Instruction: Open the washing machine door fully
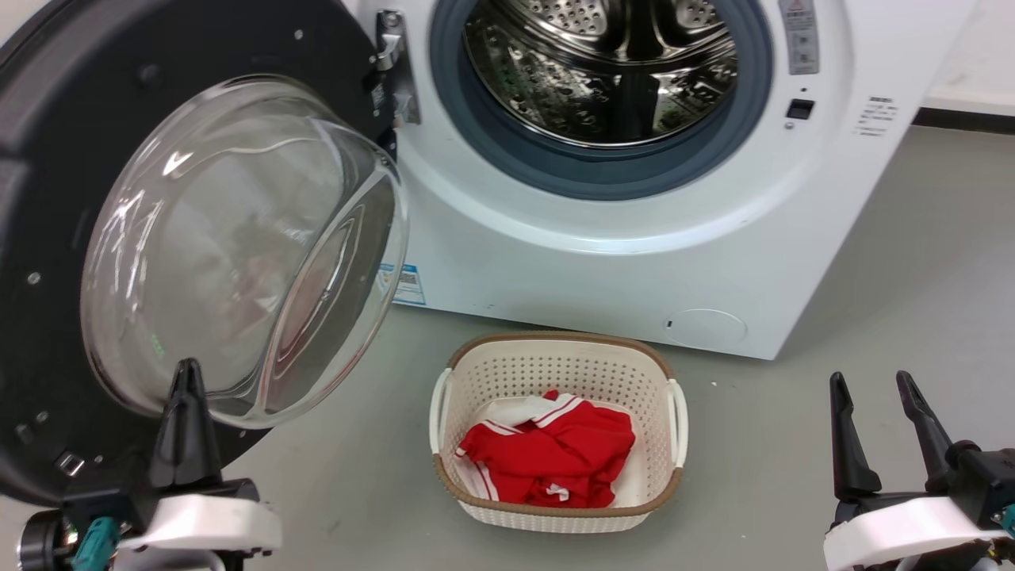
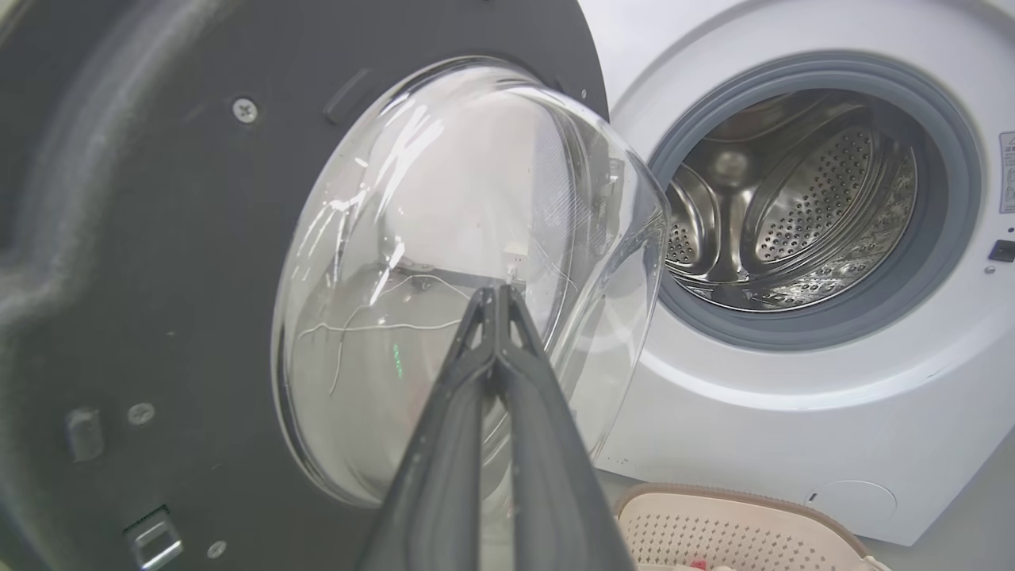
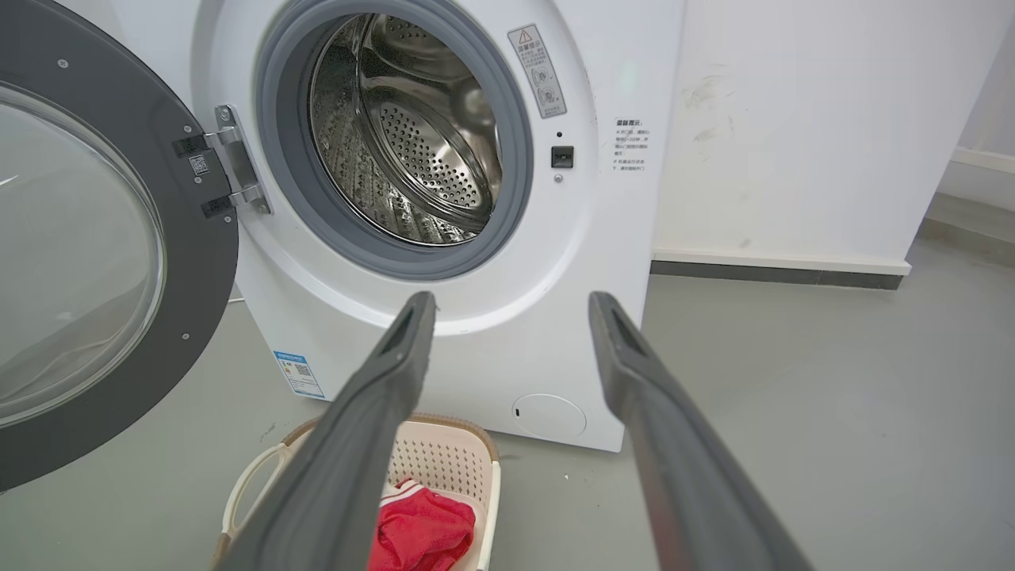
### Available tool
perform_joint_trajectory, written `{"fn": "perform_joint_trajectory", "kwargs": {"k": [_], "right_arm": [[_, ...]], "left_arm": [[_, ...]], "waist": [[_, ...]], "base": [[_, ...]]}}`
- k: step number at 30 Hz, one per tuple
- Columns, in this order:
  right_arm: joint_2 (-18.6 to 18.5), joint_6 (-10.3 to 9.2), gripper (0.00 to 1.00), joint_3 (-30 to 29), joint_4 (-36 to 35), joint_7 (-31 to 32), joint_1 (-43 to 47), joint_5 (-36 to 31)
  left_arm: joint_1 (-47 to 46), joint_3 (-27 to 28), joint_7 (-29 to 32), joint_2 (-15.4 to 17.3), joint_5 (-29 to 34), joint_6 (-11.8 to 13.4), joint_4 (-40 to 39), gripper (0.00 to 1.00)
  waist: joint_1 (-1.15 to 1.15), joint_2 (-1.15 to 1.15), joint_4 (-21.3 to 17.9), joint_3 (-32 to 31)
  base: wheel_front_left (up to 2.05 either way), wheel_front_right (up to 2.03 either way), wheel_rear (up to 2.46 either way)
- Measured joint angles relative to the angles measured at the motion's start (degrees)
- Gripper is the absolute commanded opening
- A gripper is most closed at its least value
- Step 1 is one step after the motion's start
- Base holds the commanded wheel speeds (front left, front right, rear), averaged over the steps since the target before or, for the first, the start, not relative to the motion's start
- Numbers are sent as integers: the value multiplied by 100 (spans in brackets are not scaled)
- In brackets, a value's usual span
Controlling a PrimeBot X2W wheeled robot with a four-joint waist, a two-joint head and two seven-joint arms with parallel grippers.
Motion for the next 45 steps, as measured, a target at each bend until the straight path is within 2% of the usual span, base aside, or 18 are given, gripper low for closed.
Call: {"fn": "perform_joint_trajectory", "kwargs": {"k": [9,10,12,13,14,15,17,25,45], "right_arm": [[1,-1,100,103,42,-46,-116,-66],[0,0,100,130,56,-58,-124,-68],[1,-1,100,138,79,-73,-147,-67],[0,-1,100,141,85,-75,-149,-67],[0,-1,100,148,96,-79,-152,-67],[0,-1,100,156,113,-80,-164,-67],[1,0,100,160,132,-99,-181,-68],[1,0,100,178,215,-132,-213,-86],[1,0,100,185,263,-183,-283,-107]], "left_arm": [[-427,-583,121,-86,133,-276,550,0],[-463,-614,104,-92,145,-286,630,7],[-544,-679,74,-105,152,-323,802,39],[-577,-709,51,-112,172,-337,879,49],[-612,-735,20,-132,180,-353,945,73],[-653,-759,7,-152,183,-353,1015,86],[-700,-809,-33,-180,209,-353,1132,100],[-887,-827,-159,-229,223,-359,1493,100],[-1011,-712,-235,-271,238,-379,1667,100]], "waist": [[0,0,-554,-43],[0,0,-615,-41],[0,0,-730,-43],[0,0,-778,-42],[0,0,-821,-42],[0,0,-862,-41],[0,0,-932,-41],[0,0,-1110,13],[0,0,-1104,125]], "base": [[0,0,0],[0,0,0],[0,0,0],[0,0,0],[0,0,0],[0,0,0],[0,0,0],[0,0,0],[0,0,0]]}}
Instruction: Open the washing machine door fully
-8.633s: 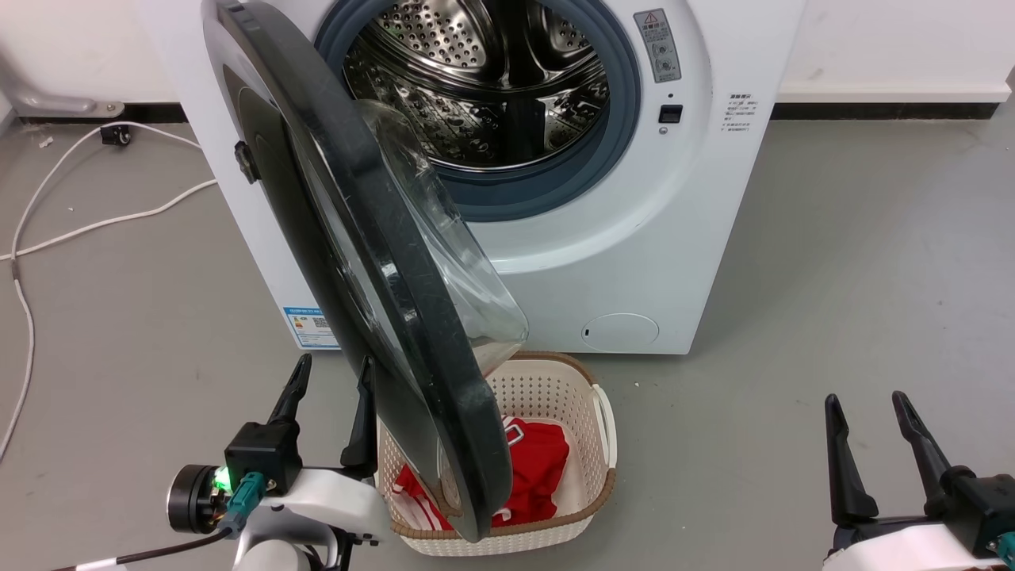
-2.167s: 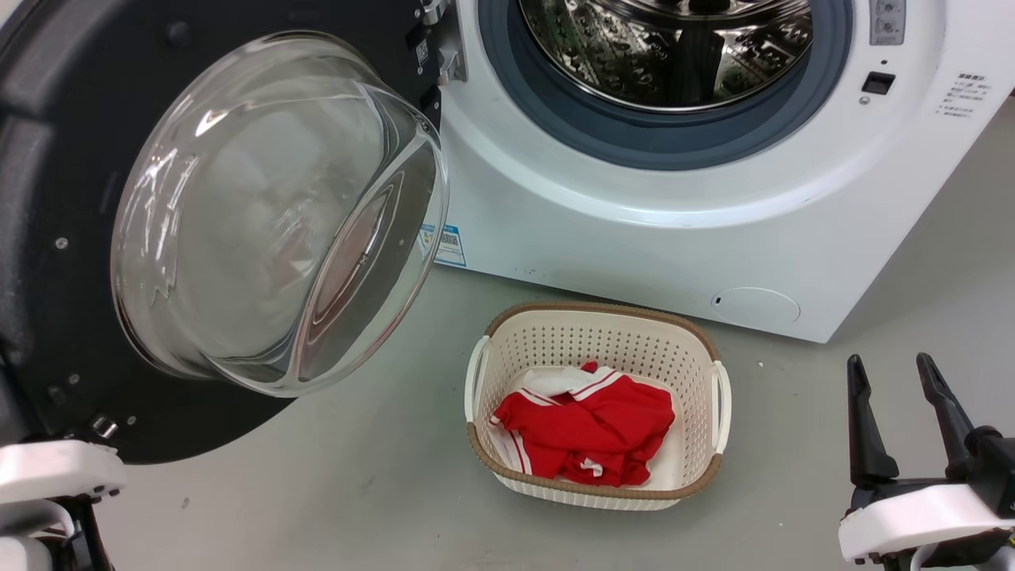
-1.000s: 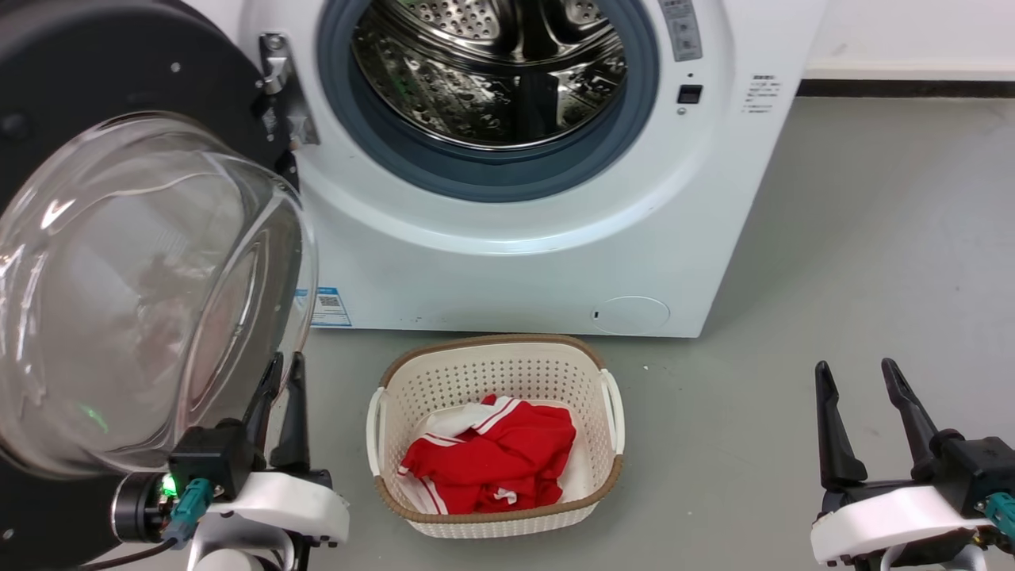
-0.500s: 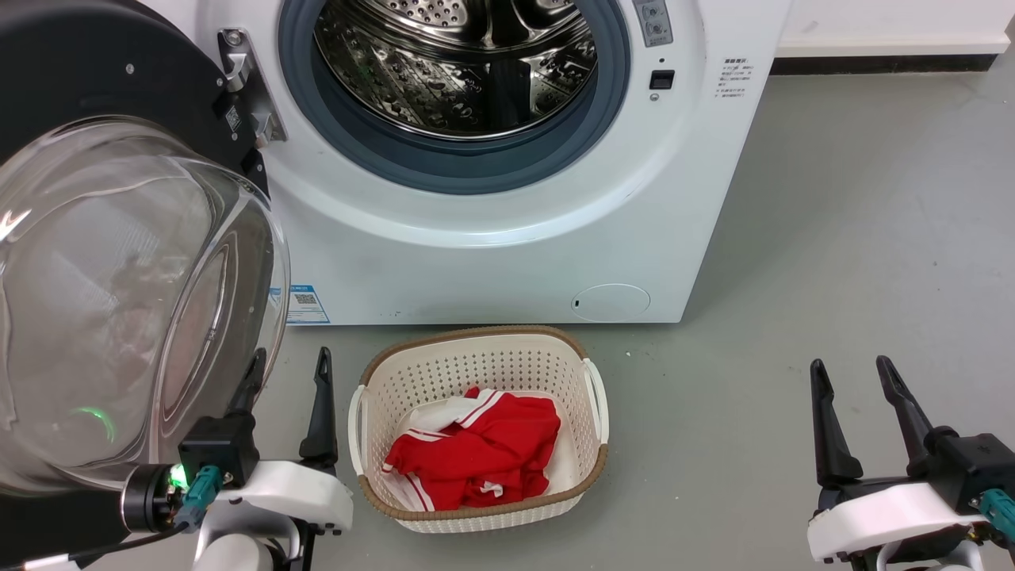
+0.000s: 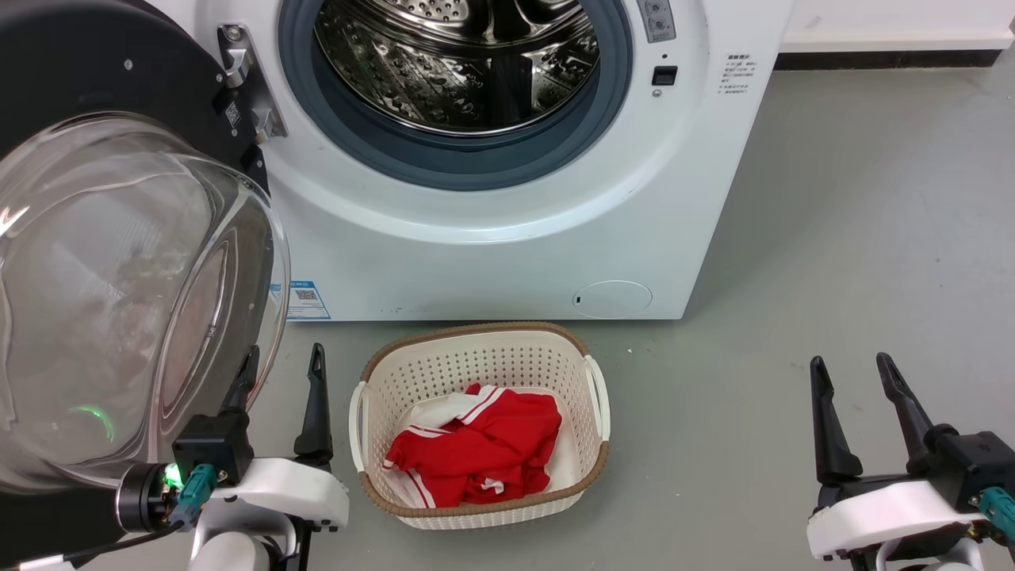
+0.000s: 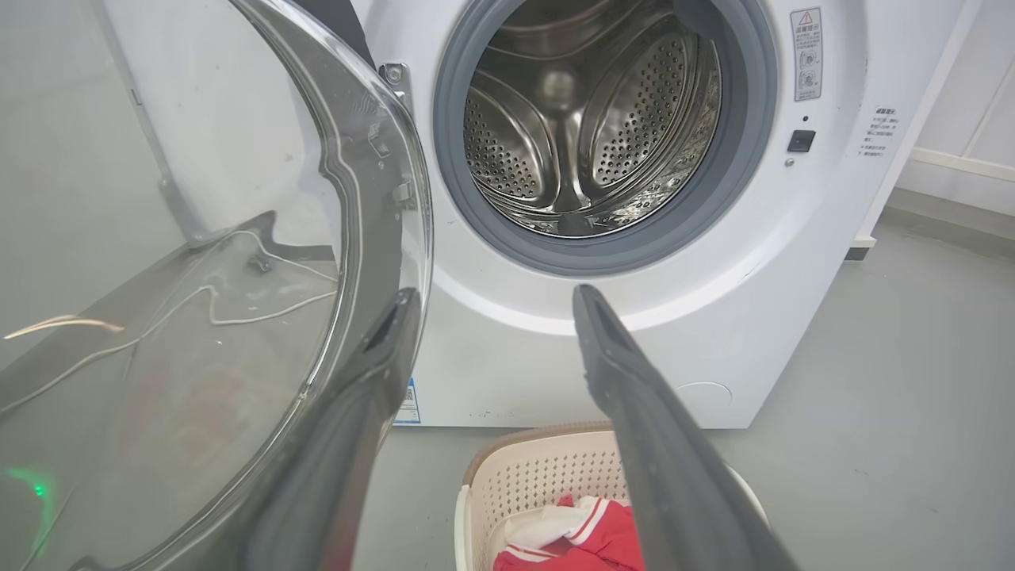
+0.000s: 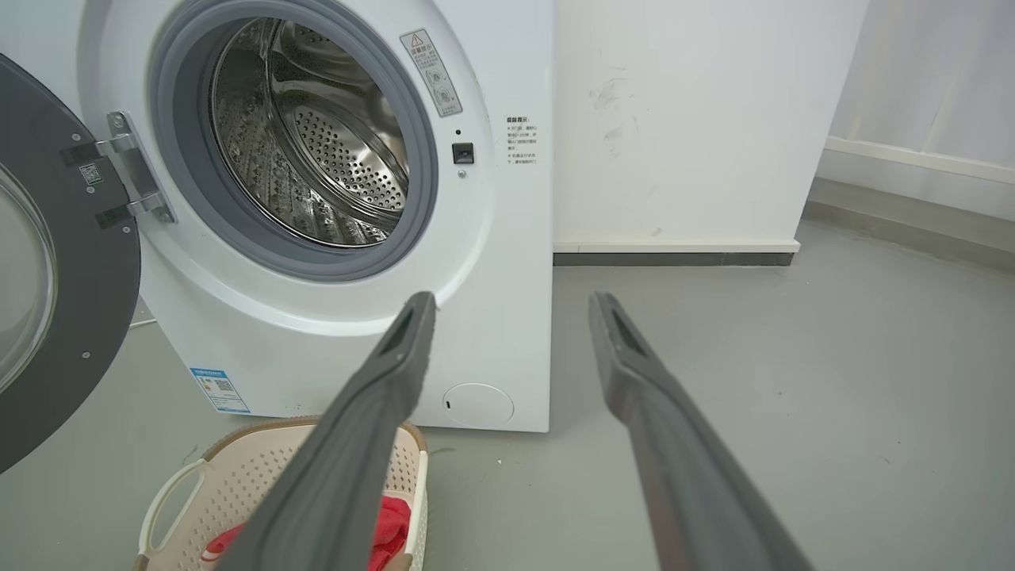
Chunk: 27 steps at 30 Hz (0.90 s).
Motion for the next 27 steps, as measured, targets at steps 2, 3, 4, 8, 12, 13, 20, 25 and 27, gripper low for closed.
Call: {"fn": "perform_joint_trajectory", "kwargs": {"k": [2,3,4,8,12,13,20,25,27], "right_arm": [[-1,-1,100,-4,-1,1,-1,0],[-1,0,100,-7,-4,1,-1,0],[-1,0,100,-8,-5,1,-1,0],[-1,0,100,-10,-20,1,-2,0],[-1,0,100,-10,-24,1,-3,0],[0,0,0,-4,13,7,7,0],[1,0,0,19,241,65,163,403],[-5,0,0,21,319,167,140,1022],[-11,0,0,24,338,208,128,1249]], "left_arm": [[0,15,0,-5,4,0,-18,100],[0,19,0,-10,15,0,-33,100],[0,27,0,-13,36,1,-48,100],[1,59,-1,-18,46,0,-85,100],[6,80,-2,-24,89,0,-120,100],[20,73,9,-33,87,-5,-82,0],[194,93,152,-131,-263,-42,144,0],[194,189,285,-180,-798,-124,144,0],[194,212,332,-196,-1000,-136,142,0]], "waist": [[0,0,-1,10],[0,0,-2,16],[0,0,-3,23],[0,0,-5,46],[0,0,-3,64],[0,0,-3,65],[0,0,-7,50],[0,0,-12,31],[0,0,-14,23]], "base": [[0,0,0],[0,0,0],[0,0,0],[0,0,0],[0,0,0],[0,0,0],[0,0,0],[0,0,0],[0,0,0]]}}
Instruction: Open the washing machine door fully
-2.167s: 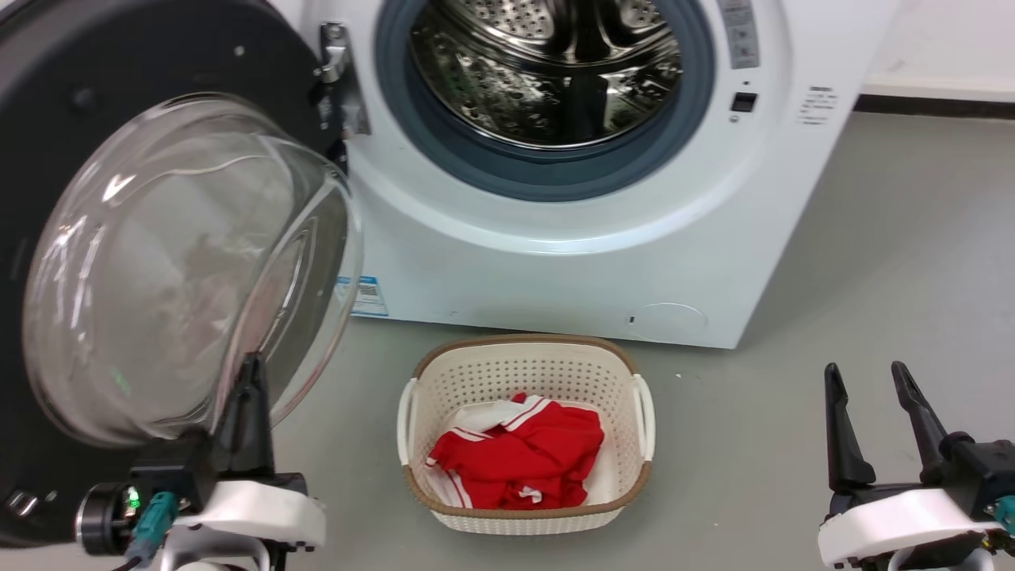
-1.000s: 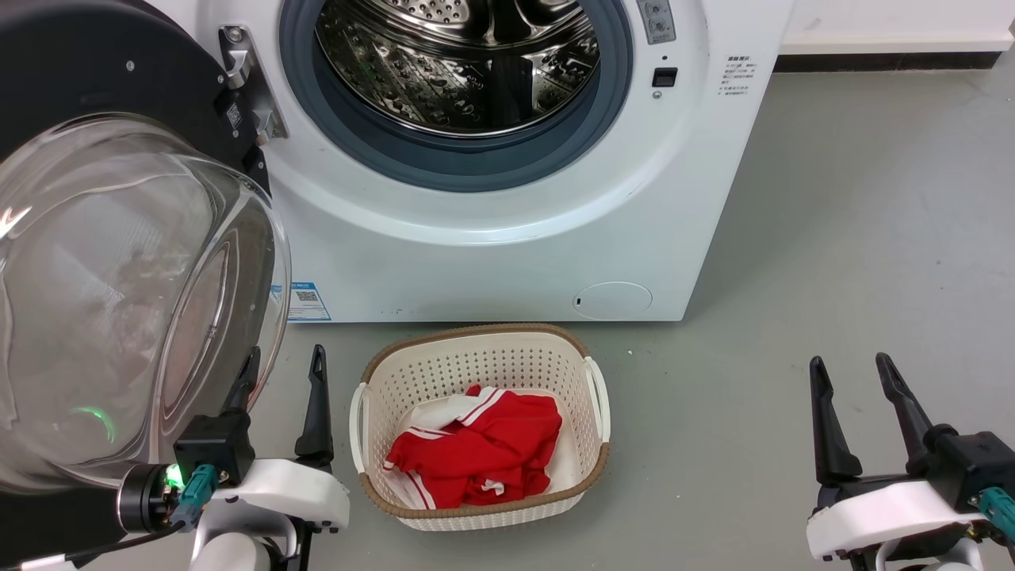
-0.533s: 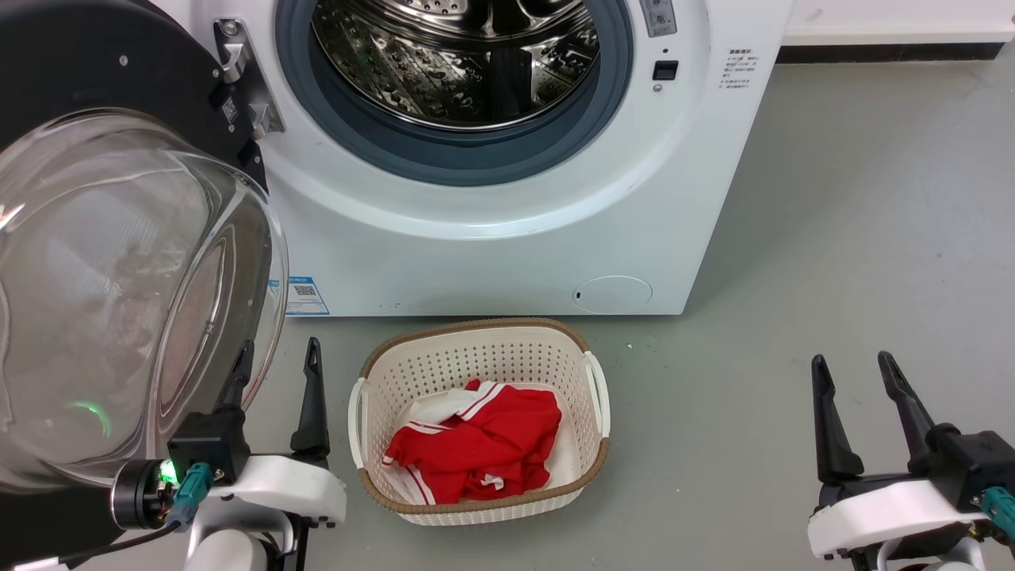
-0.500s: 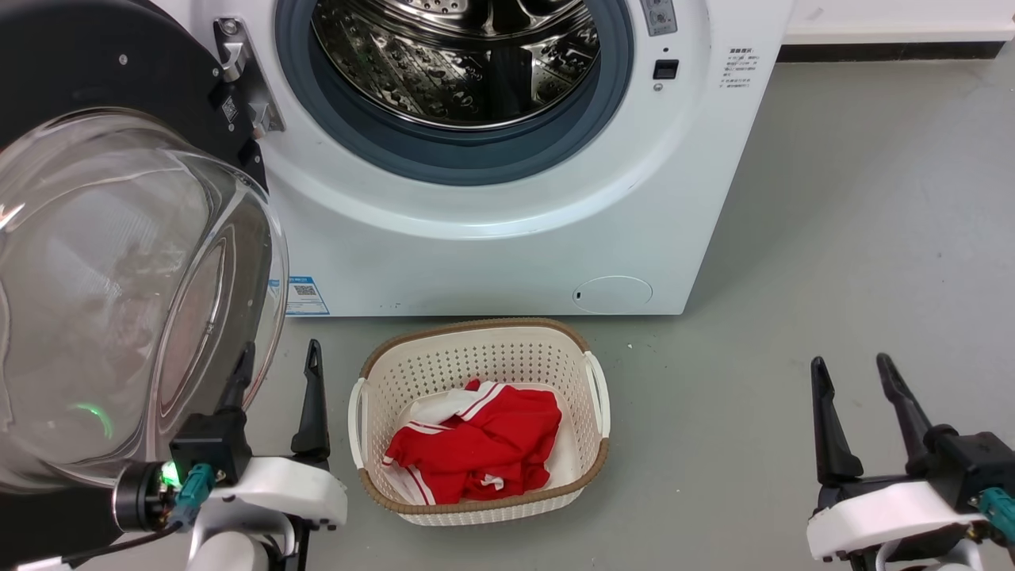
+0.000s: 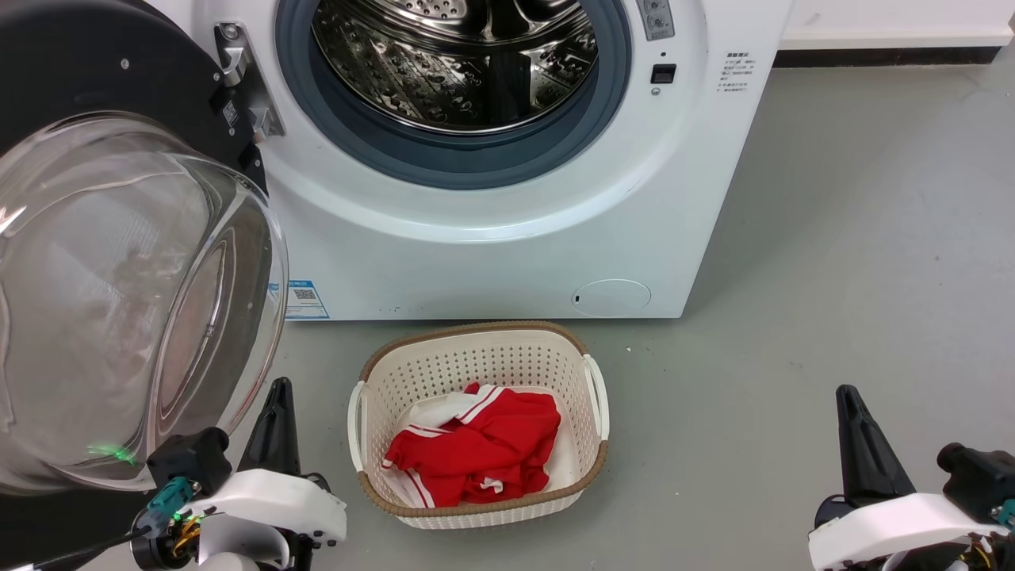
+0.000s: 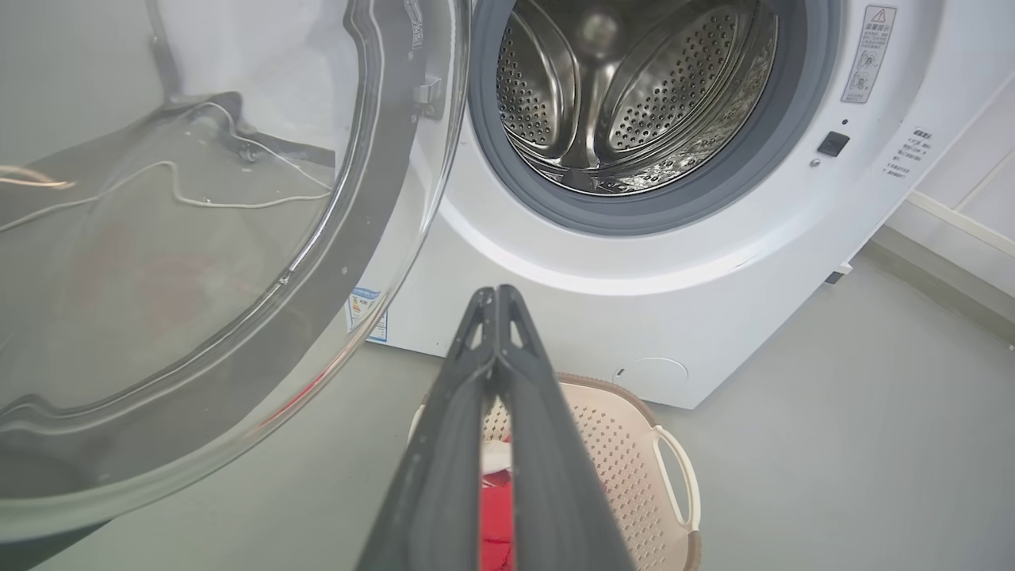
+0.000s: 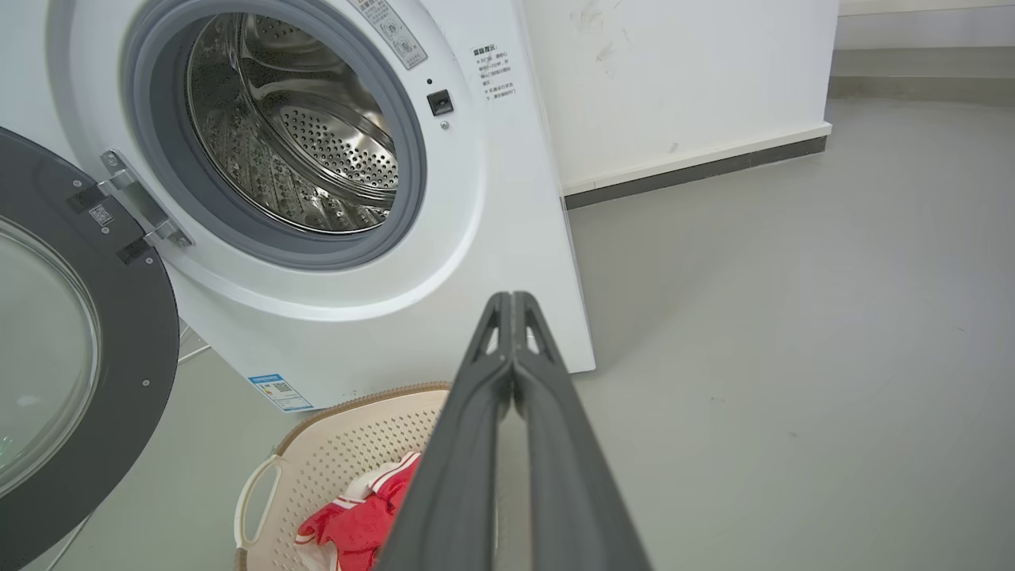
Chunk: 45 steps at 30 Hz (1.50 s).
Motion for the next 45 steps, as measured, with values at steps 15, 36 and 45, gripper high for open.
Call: {"fn": "perform_joint_trajectory", "kwargs": {"k": [15,36,45], "right_arm": [[-37,0,0,0,169,244,-157,1590],[-66,-1,0,-22,359,561,-318,3373],[-70,-1,0,-43,427,689,-414,4091]], "left_arm": [[0,220,353,-112,-1389,-200,-10,0],[-2,499,790,-235,-2981,-439,-21,0],[-3,595,949,-300,-3629,-523,-25,0]], "waist": [[0,0,-14,-57],[0,0,-34,-137],[0,0,-44,-175]], "base": [[0,0,0],[0,0,0],[0,0,0]]}}
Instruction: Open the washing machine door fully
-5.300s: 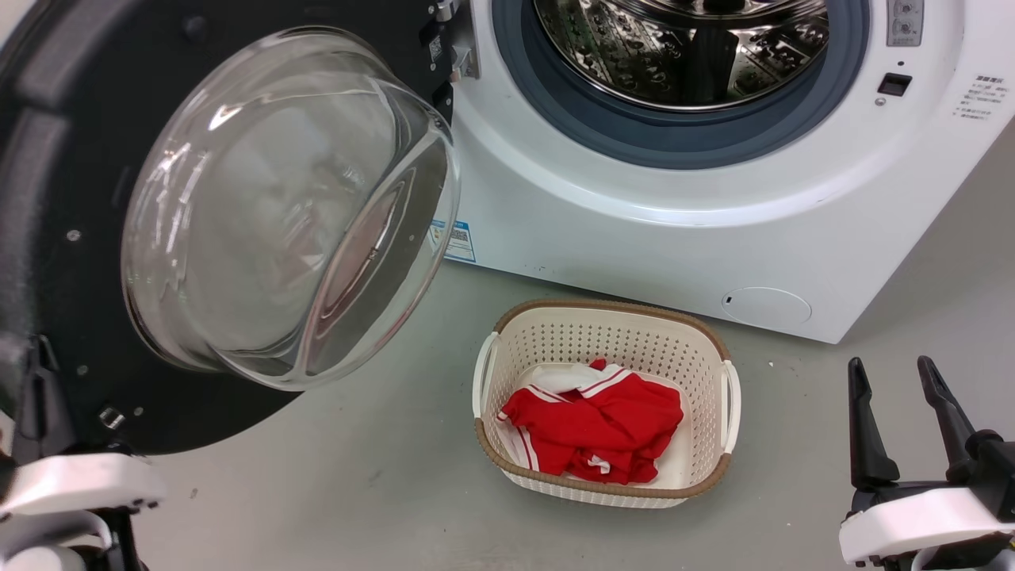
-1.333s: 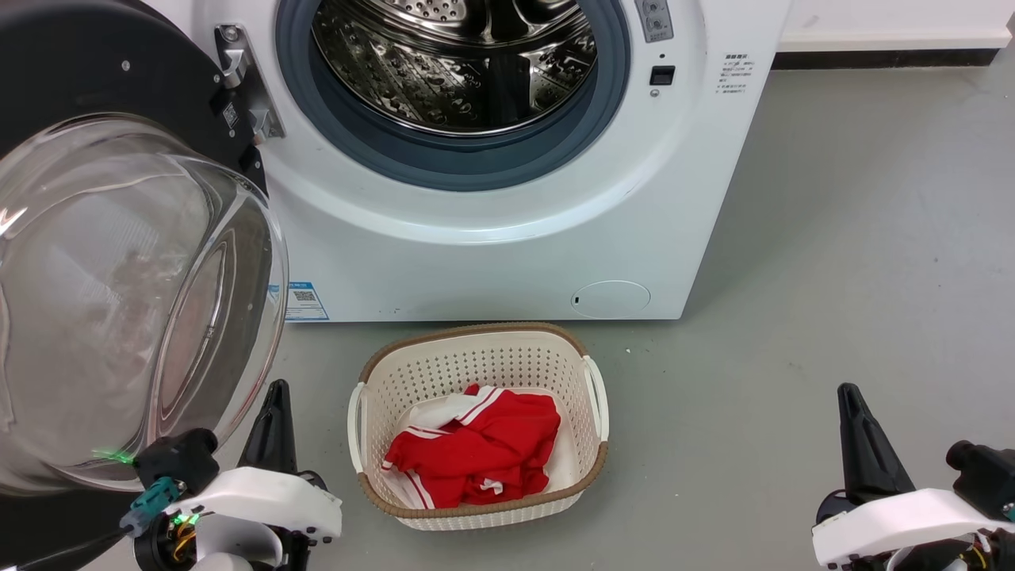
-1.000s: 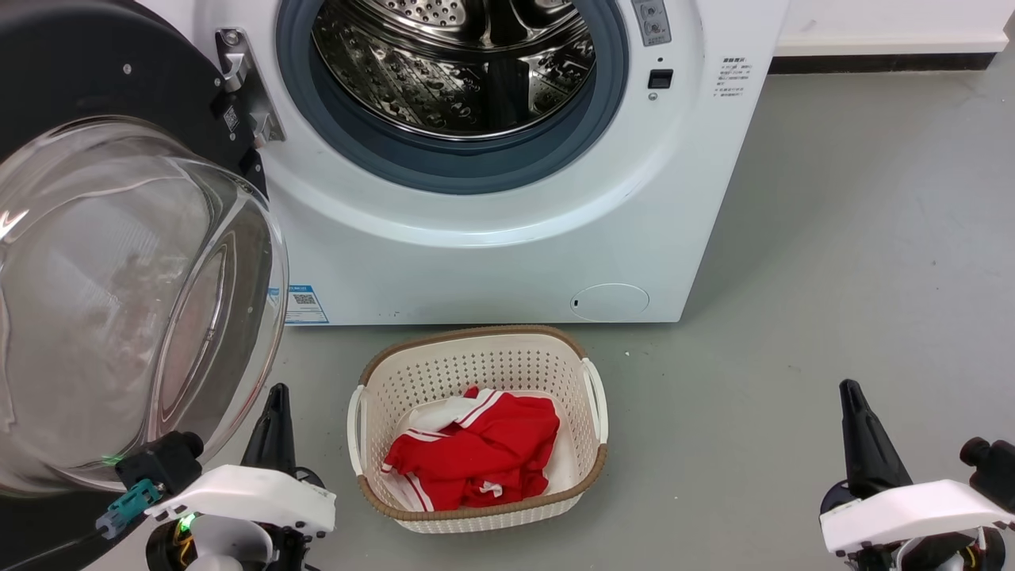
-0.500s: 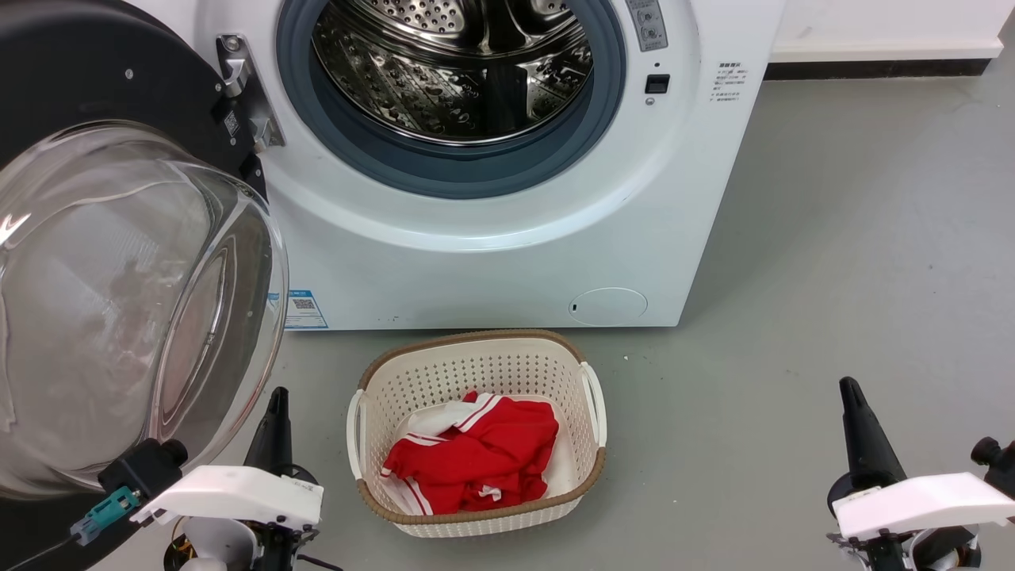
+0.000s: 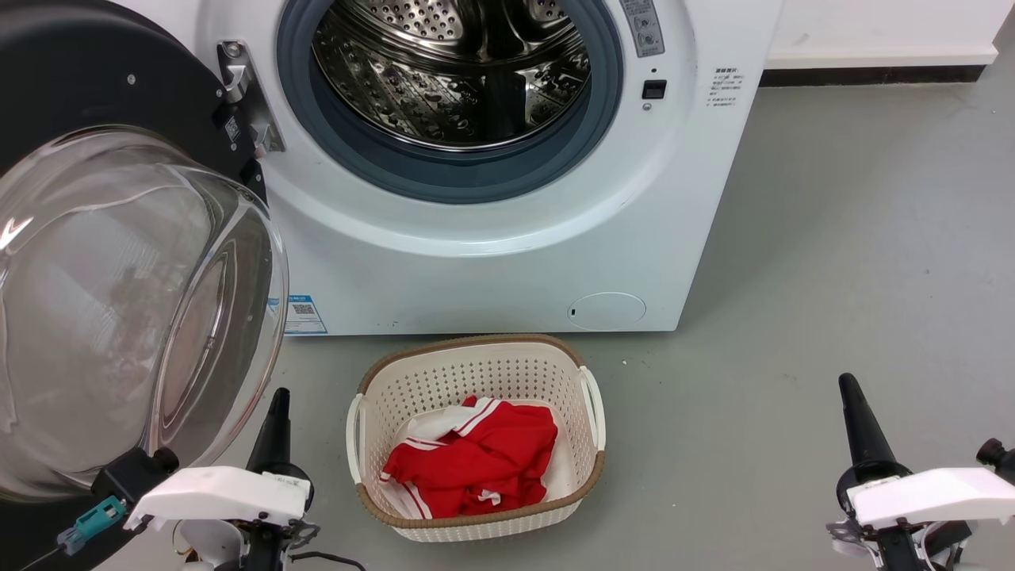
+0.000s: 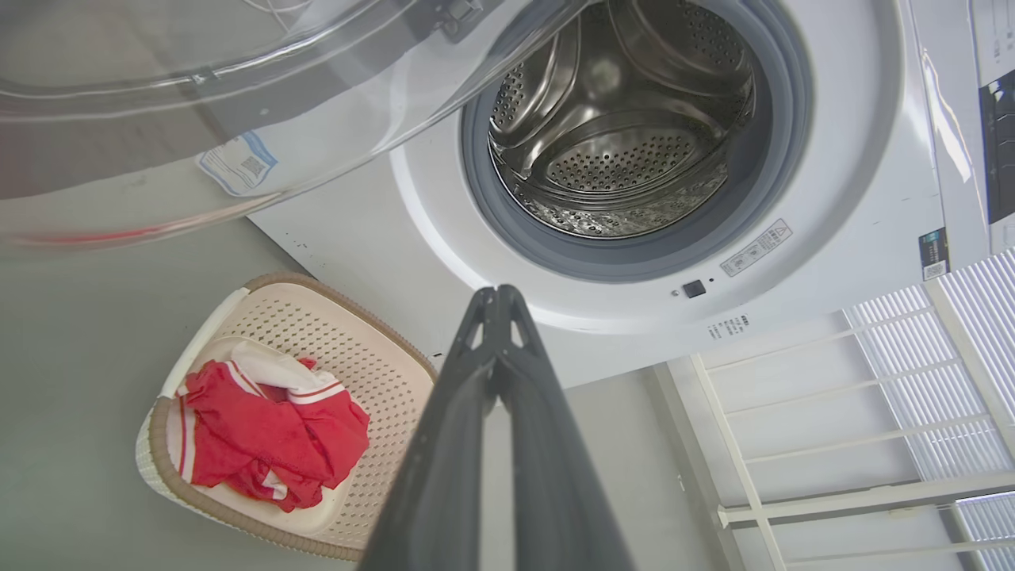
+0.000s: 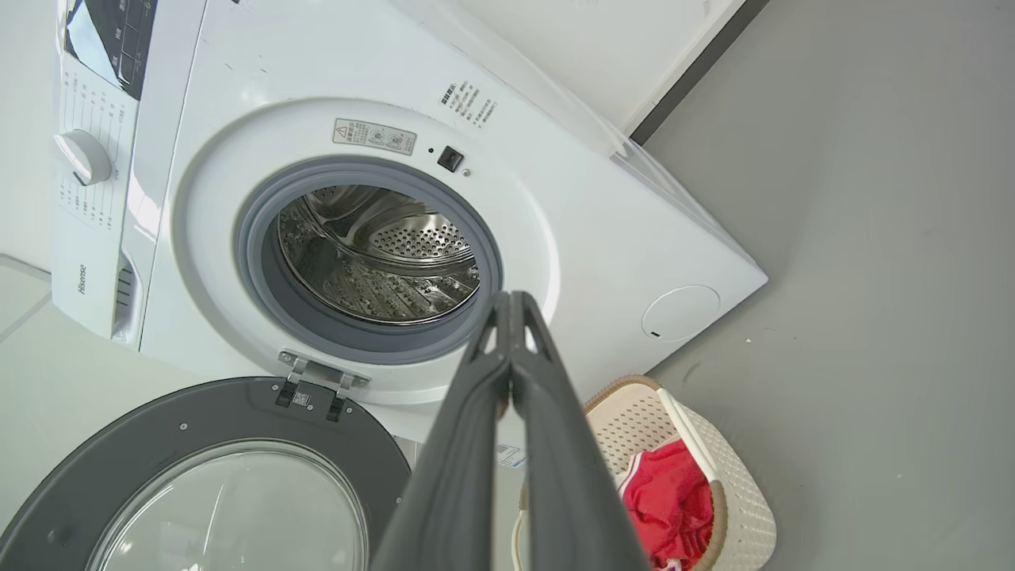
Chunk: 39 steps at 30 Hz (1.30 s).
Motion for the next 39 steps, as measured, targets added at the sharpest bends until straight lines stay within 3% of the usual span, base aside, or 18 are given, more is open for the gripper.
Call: {"fn": "perform_joint_trajectory", "kwargs": {"k": [39], "right_arm": [[-7,0,0,-111,260,463,-216,2283]], "left_arm": [[-34,352,556,-177,-2078,-289,-12,0]], "waist": [[0,0,-38,-153]], "base": [[0,0,0]]}}
